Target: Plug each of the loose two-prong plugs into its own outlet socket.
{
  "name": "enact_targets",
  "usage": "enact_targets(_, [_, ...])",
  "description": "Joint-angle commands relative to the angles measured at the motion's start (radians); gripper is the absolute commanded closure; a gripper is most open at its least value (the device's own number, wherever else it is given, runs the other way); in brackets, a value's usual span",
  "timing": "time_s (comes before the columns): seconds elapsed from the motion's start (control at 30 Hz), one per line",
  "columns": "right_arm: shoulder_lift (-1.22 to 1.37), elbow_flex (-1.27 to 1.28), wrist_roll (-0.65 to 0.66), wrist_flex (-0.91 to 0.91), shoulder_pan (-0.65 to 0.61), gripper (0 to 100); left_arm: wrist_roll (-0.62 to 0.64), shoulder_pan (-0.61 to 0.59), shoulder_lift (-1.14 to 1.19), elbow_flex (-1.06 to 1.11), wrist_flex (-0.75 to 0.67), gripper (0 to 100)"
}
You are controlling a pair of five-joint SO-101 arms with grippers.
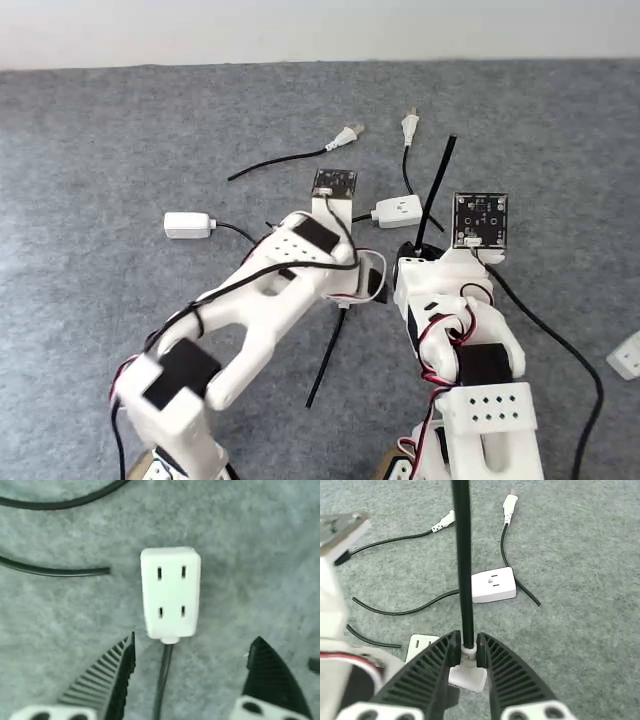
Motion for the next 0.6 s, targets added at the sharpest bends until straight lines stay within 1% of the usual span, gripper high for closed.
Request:
enact_targets(0.0, [-0.01, 0.008, 0.015, -0.03, -0.027, 98.7, -0.057, -0.061, -0.138, 0.062, -0.069, 66])
enact_targets(0.17, [-0.01, 0.048, 0.015, -0.091, -0.064, 98.9, -0.167, -0.157, -0.322, 0.243, -0.193, 66])
enact_targets(0.23, [-0.01, 0.064, 0.015, -0.13, -0.07, 98.9, -0.209, -0.192, -0.404, 0.358, -0.262, 66])
enact_targets(0.43, [-0.01, 0.158, 0.015, -0.335, -0.122, 99.1, -0.379, -0.298, -0.612, 0.766, -0.606, 66])
enact_targets(0.47, [-0.01, 0.17, 0.015, -0.367, -0.136, 99.1, -0.393, -0.313, -0.655, 0.806, -0.631, 66])
enact_targets(0.57, [-0.01, 0.199, 0.015, -0.435, -0.183, 99.1, -0.402, -0.33, -0.795, 0.894, -0.634, 66])
